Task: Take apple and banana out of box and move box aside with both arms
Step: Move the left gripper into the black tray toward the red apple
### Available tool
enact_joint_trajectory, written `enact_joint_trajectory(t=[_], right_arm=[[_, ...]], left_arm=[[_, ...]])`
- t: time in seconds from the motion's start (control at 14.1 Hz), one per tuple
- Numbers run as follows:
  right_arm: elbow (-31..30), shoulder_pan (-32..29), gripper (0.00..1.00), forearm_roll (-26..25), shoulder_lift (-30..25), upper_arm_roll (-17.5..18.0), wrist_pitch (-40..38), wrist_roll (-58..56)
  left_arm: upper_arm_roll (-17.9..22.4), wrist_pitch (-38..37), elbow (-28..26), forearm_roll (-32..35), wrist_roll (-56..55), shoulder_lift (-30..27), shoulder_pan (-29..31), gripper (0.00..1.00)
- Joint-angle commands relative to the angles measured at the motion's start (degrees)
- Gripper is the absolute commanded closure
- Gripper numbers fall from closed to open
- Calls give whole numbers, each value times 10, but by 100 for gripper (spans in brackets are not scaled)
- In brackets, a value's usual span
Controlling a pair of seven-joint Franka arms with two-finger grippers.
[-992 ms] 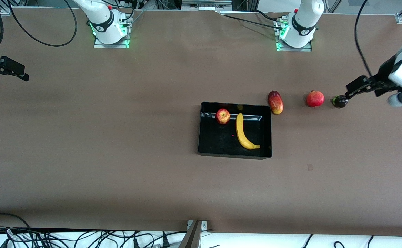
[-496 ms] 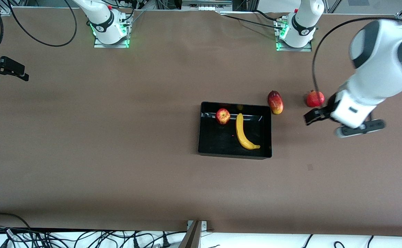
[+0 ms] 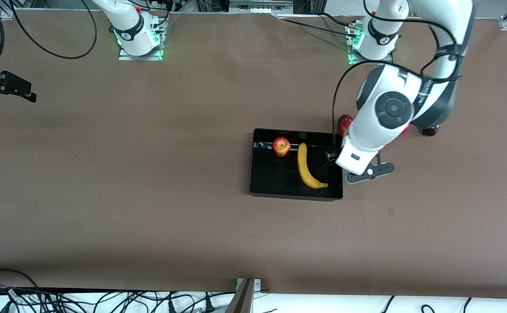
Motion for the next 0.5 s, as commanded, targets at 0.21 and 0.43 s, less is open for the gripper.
enact_joint_trajectory(t=[0.21,0.43], right_arm=[[13,-6,0,11,5,4,-11,-1],[13,-6,0,11,4,4,-11,-1]], left_arm=[[10,25,2,-2,-32,57,-71,0],[10,51,2,-2,-53,86,-102,0]])
